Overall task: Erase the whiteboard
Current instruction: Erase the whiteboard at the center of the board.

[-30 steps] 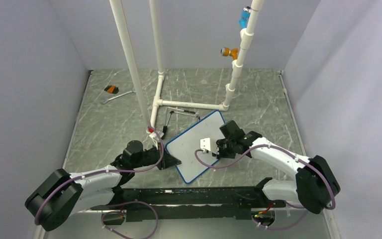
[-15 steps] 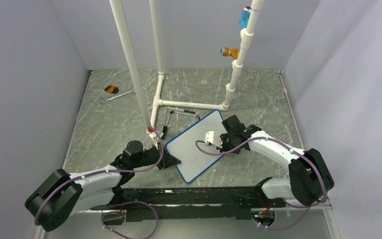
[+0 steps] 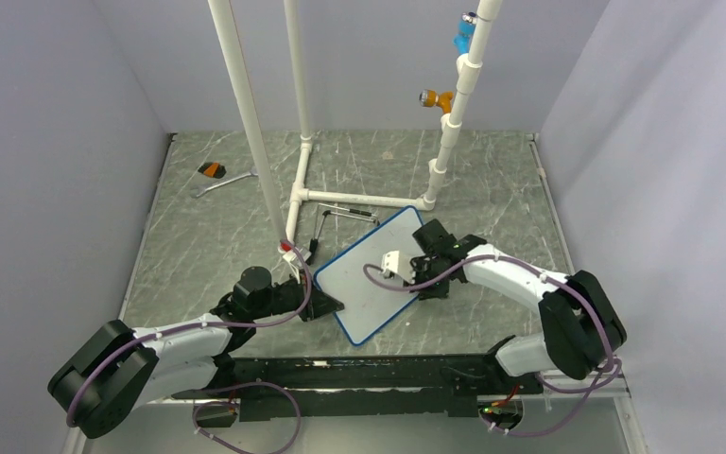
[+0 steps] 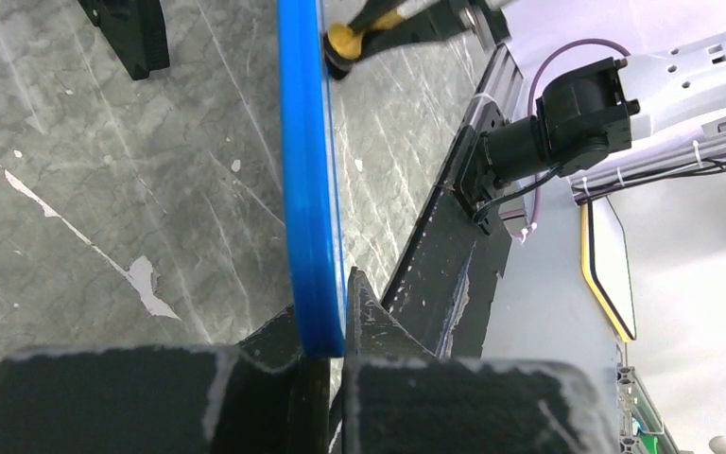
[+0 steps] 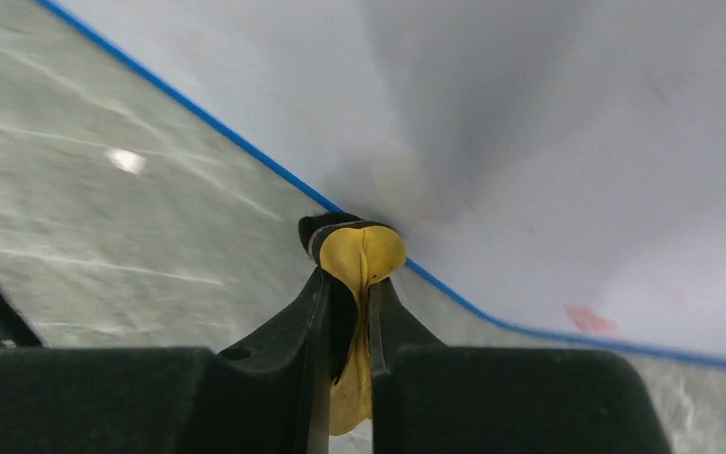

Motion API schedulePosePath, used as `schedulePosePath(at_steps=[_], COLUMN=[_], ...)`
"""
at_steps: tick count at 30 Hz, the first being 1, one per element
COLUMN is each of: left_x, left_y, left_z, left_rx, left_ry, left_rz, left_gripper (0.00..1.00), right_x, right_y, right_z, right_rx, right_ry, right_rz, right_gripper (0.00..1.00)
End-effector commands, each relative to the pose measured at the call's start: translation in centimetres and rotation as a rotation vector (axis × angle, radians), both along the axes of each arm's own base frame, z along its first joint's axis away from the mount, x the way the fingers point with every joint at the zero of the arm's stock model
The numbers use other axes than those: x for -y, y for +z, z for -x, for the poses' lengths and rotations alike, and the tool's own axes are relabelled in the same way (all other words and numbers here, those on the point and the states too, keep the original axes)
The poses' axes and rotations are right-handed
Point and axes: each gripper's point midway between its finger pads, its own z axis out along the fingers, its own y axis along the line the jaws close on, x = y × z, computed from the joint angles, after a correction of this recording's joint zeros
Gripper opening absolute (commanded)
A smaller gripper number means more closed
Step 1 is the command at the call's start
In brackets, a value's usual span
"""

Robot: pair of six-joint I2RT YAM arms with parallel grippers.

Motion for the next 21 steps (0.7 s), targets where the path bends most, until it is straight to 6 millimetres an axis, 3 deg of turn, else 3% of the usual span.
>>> schedulePosePath(at_steps=[1,5,8,12,17,21], left_x=[1.2,1.3,1.3,1.2,1.2,1.3], left_y=[3.3,3.2,3.3,3.3,3.3,3.3], left_z=[1.6,1.7,1.7,1.6,1.6,1.6], left_rx=[0.082,0.076,0.079,0.08,0.078,0.076], left_ry=[-0.129,-0.137,-0.136,-0.131,-0.132,-0.134], left_rz=[0.1,0.103,0.108,0.106,0.106,0.105], left_gripper=[0.0,0.0,0.0,0.0,0.0,0.0], right_x=[2.4,3.9,2.9,1.2,2.0,2.7], right_y=[1.9,2.4,3.3,5.8,9.3,7.6], right_z=[-6.5,-8.1,-8.2,-8.8,-11.4,-10.6], right_rx=[0.195,0.258,0.258,0.3,0.461,0.428], right_ry=[-0.238,-0.328,-0.322,-0.329,-0.464,-0.428], right_rz=[0.001,0.011,-0.054,-0.176,-0.259,-0.21], right_gripper=[0.0,0.0,0.0,0.0,0.0,0.0])
